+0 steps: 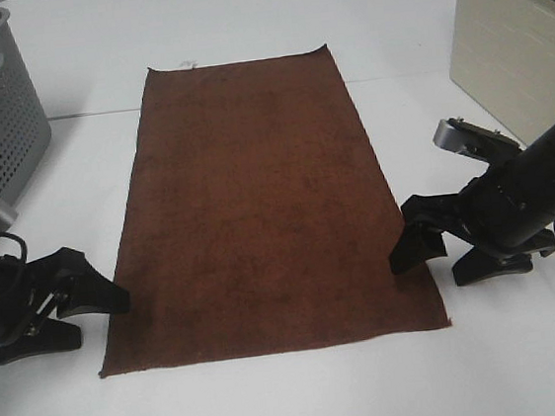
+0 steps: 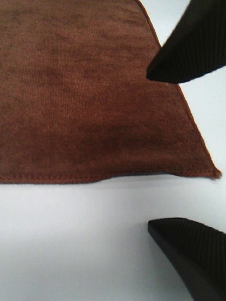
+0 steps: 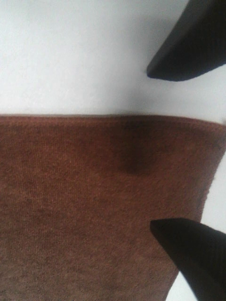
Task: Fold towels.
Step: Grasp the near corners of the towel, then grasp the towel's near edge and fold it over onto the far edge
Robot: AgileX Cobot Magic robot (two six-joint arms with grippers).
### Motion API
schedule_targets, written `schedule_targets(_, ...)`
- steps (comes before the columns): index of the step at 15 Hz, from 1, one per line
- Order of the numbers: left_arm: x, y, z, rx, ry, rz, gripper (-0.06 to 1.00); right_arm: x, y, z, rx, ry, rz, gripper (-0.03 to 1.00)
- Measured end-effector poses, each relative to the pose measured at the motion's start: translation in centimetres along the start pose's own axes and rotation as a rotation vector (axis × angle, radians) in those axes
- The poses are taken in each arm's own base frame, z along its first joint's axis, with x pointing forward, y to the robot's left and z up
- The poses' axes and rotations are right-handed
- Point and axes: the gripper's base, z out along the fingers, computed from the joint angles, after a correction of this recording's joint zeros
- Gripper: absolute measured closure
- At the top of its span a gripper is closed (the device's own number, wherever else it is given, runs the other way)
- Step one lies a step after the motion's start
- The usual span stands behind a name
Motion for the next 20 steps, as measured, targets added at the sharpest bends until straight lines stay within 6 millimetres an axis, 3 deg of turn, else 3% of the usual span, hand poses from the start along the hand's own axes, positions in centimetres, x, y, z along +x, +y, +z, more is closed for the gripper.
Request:
schedule_targets(3,0.0,-1.3,1.2,0.017,0.024,0.045,0.19,-1.0,0.2,0.8,-0.046,0.013,0.042,0.24)
schedule_targets(5,-0.2,-1.5,1.4,-0.006,0.013,0.059,0.26,-1.4,0.2,1.4,-0.076,0.037,0.06,0.33)
schedule_targets(8,-0.7,-1.2,1.7,-0.044,-0.006,0.068,0.48,-1.2,0.1,2.2,-0.105,0.078,0.081,0.52)
schedule_targets(12,-1.1,-2.1,2.7,-0.025,0.008,0.098,0.88,-0.9,-0.1,2.7,-0.109,0.103,0.092,0.91)
schedule_targets(13,-1.1,-2.2,2.8,-0.02,0.014,0.1,0.94,-0.9,-0.1,2.7,-0.112,0.102,0.098,0.97)
schedule_targets(17,-1.1,-2.4,2.4,-0.022,0.013,0.087,0.94,-1.0,0.0,2.6,-0.117,0.098,0.123,0.97)
schedule_targets(20,-1.0,-3.0,1.2,-0.047,0.032,0.102,0.94,-0.8,0.6,1.3,-0.104,0.094,0.106,0.97)
